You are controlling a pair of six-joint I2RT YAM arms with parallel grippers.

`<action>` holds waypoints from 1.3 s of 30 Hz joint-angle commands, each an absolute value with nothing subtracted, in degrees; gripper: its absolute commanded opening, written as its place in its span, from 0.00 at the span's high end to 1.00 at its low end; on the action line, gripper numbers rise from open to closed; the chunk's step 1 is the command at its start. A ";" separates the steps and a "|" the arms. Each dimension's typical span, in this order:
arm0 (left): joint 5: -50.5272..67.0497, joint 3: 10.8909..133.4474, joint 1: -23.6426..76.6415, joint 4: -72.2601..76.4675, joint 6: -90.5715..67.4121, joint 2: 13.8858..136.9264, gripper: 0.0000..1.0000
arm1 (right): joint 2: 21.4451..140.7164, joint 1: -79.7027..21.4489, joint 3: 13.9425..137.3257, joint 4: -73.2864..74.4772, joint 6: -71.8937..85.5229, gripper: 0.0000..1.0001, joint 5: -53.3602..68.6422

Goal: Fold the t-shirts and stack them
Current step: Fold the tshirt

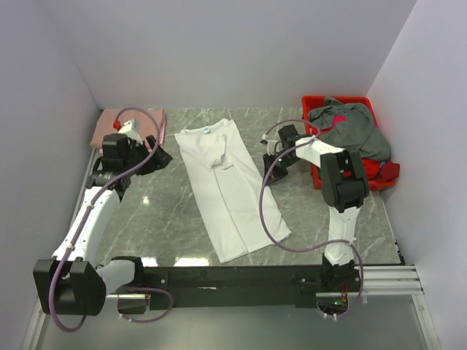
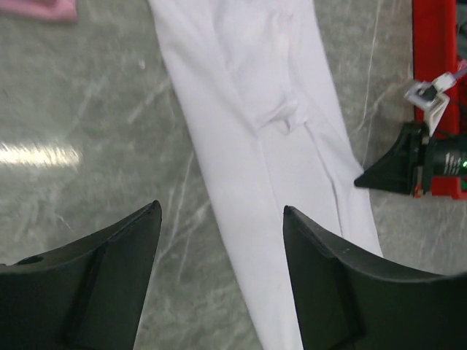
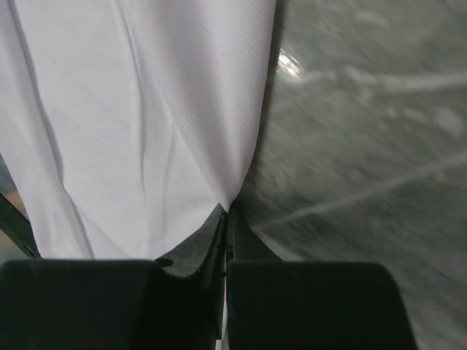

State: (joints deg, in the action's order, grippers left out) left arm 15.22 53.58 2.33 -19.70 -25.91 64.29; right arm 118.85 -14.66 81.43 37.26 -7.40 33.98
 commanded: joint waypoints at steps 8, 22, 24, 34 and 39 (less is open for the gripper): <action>22.06 40.70 6.93 -11.51 -36.65 63.28 0.27 | 111.62 -9.67 75.67 44.02 -16.41 0.60 36.47; 19.26 36.39 32.32 -6.86 -25.23 46.16 0.20 | 87.56 -9.67 72.35 44.32 -35.86 0.10 33.49; 16.37 35.25 37.84 -6.41 -24.08 44.92 0.20 | 81.17 -9.49 65.16 36.61 -38.04 0.10 35.92; -2.96 37.53 49.31 -15.82 -38.57 46.69 0.35 | 87.80 -30.82 56.78 29.99 -23.85 0.47 13.60; -6.15 33.23 49.48 -17.49 -43.50 38.60 0.33 | 91.31 -33.75 57.83 27.69 -19.43 0.47 4.23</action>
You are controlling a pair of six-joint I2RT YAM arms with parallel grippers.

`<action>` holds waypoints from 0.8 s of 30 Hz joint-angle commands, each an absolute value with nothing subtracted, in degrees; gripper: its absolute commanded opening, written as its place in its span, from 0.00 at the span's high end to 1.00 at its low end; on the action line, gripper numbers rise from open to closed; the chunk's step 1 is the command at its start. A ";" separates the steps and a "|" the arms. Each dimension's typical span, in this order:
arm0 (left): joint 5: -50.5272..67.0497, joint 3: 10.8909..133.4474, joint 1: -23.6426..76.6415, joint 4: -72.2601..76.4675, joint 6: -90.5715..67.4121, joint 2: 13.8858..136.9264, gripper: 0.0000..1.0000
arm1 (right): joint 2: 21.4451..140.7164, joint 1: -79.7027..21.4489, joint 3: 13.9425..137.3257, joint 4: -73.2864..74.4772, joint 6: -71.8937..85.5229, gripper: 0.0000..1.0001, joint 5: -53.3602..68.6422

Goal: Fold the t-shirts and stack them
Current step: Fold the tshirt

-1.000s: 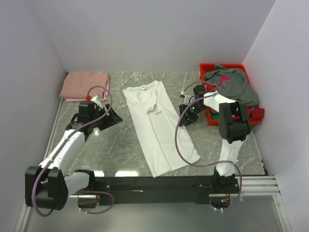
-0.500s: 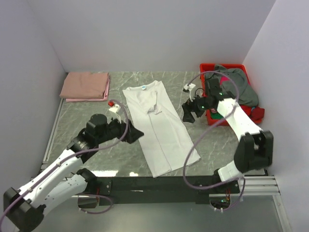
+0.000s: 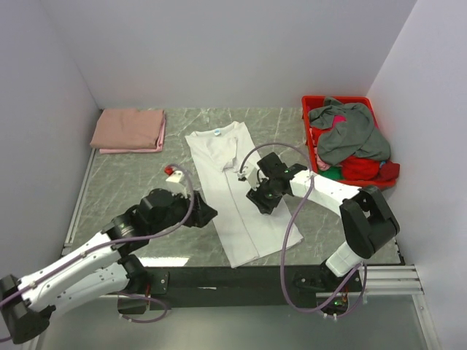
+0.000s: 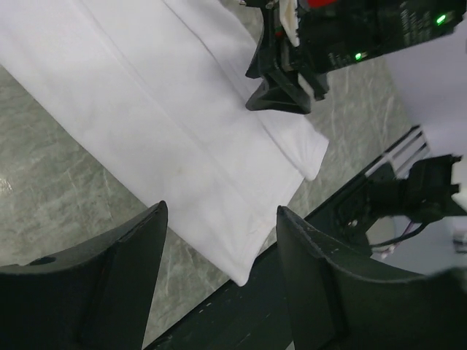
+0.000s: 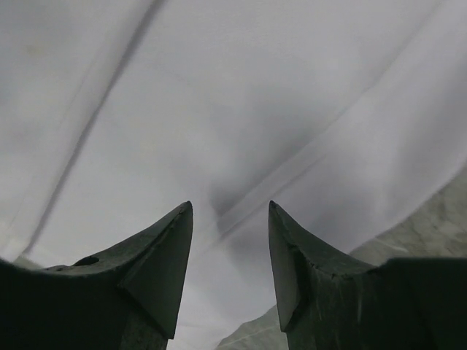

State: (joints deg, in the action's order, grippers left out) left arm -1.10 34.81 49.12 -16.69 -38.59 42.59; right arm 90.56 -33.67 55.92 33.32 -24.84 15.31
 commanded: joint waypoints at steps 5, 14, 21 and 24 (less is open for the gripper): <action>-6.85 31.91 49.39 -19.42 -44.47 36.56 0.33 | 95.18 -34.89 58.18 27.60 -18.28 0.48 2.46; -6.15 31.55 49.48 -19.42 -44.12 36.83 0.33 | 95.45 -35.07 58.36 28.65 -18.19 0.66 3.78; -5.71 31.29 49.39 -19.34 -43.68 37.09 0.32 | 93.25 -35.16 57.75 29.71 -19.25 0.90 6.68; -5.45 31.46 49.48 -19.34 -43.33 37.44 0.32 | 92.55 -35.24 57.74 29.97 -19.60 0.94 7.64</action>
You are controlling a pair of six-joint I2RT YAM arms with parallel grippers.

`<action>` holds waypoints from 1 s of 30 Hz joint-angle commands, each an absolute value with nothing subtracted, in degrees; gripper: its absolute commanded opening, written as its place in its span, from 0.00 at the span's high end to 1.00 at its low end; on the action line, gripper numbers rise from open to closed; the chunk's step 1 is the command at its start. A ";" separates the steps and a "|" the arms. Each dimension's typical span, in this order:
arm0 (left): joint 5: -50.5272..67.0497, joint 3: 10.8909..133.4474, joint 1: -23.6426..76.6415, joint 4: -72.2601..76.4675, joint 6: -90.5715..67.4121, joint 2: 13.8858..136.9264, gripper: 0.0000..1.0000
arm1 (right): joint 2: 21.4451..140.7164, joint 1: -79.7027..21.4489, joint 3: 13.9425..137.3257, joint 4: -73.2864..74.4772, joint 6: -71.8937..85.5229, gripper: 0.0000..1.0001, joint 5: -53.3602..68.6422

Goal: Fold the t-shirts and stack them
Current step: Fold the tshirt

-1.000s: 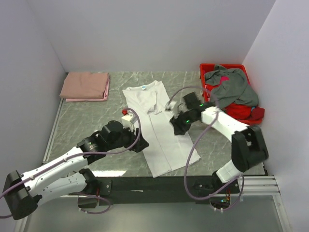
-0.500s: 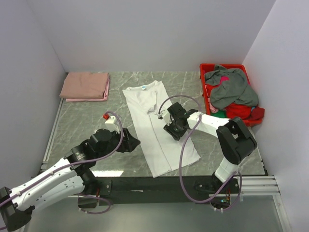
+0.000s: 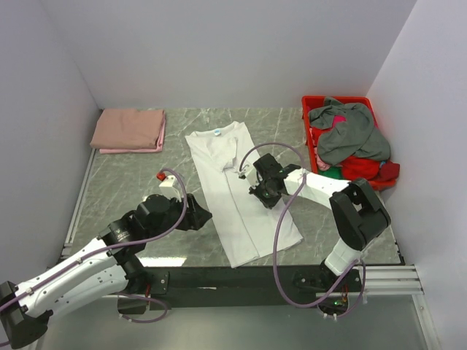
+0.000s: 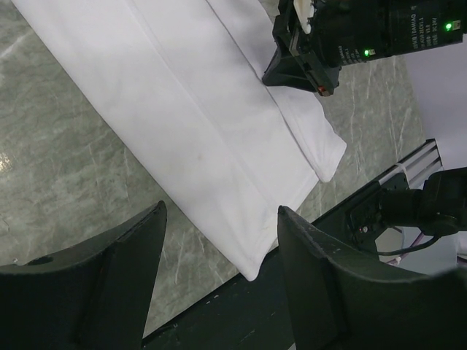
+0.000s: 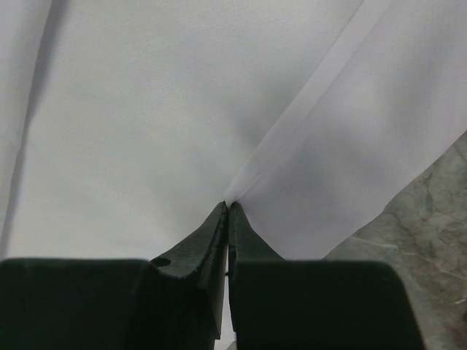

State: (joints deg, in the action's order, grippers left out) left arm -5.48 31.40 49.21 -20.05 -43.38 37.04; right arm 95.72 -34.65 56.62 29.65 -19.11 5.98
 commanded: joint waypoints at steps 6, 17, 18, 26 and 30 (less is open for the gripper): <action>-3.17 31.20 49.40 -17.76 -42.98 39.11 0.32 | 92.20 -35.33 57.57 30.85 -21.09 0.91 9.93; 5.18 36.99 49.48 -10.82 -29.29 44.38 0.22 | 87.11 -32.44 62.04 44.88 -35.93 0.50 26.79; 5.71 37.78 49.48 -8.81 -27.35 44.82 0.20 | 85.79 -31.04 62.92 46.48 -40.04 0.50 28.29; 16.05 42.54 49.57 -4.66 -9.16 50.79 0.05 | 64.18 -11.61 57.68 62.41 -85.56 0.23 49.49; 11.62 38.95 56.84 -6.15 2.34 54.84 0.16 | 61.08 -11.51 47.39 62.91 -96.64 0.23 44.57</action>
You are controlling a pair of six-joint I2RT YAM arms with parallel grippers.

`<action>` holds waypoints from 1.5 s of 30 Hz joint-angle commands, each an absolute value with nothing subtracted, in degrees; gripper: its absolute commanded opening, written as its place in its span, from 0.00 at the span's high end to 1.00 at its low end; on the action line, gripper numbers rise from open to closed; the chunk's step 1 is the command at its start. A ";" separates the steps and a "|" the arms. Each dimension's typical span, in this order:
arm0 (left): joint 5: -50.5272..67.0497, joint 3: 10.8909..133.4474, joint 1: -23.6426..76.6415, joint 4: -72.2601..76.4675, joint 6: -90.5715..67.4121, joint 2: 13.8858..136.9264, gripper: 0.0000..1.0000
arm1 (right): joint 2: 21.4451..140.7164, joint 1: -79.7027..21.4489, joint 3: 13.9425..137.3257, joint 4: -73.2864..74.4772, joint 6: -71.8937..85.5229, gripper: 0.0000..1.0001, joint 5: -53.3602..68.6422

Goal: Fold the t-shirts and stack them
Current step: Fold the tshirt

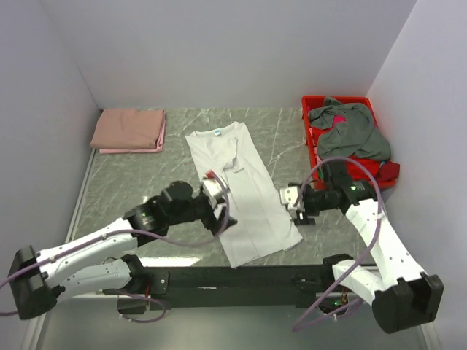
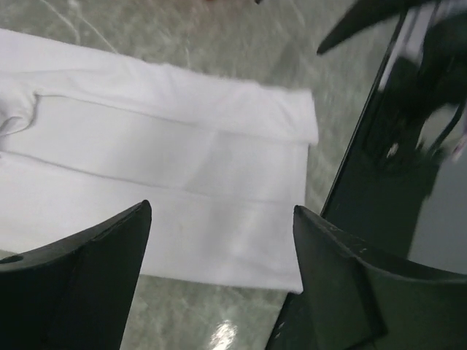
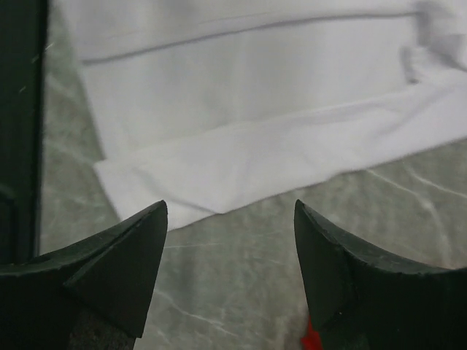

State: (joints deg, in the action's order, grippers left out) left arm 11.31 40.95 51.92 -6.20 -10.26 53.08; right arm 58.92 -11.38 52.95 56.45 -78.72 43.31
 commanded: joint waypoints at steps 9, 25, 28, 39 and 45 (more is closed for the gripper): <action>0.18 36.64 80.14 -2.30 9.23 70.82 0.38 | 61.61 -10.81 38.76 65.22 -105.91 0.27 44.12; -9.32 37.71 83.85 4.04 8.35 82.27 0.43 | 63.37 -10.72 37.97 63.37 -104.68 0.31 43.94; -9.49 38.14 83.41 2.82 7.82 82.79 0.43 | 63.63 -10.72 37.88 62.93 -104.41 0.31 43.95; -10.19 40.87 83.23 1.67 8.96 89.91 0.46 | 63.81 -10.72 38.14 63.19 -104.85 0.32 42.54; -11.78 40.61 81.83 2.46 9.23 90.09 0.65 | 63.98 -10.72 37.88 63.54 -105.56 0.33 42.10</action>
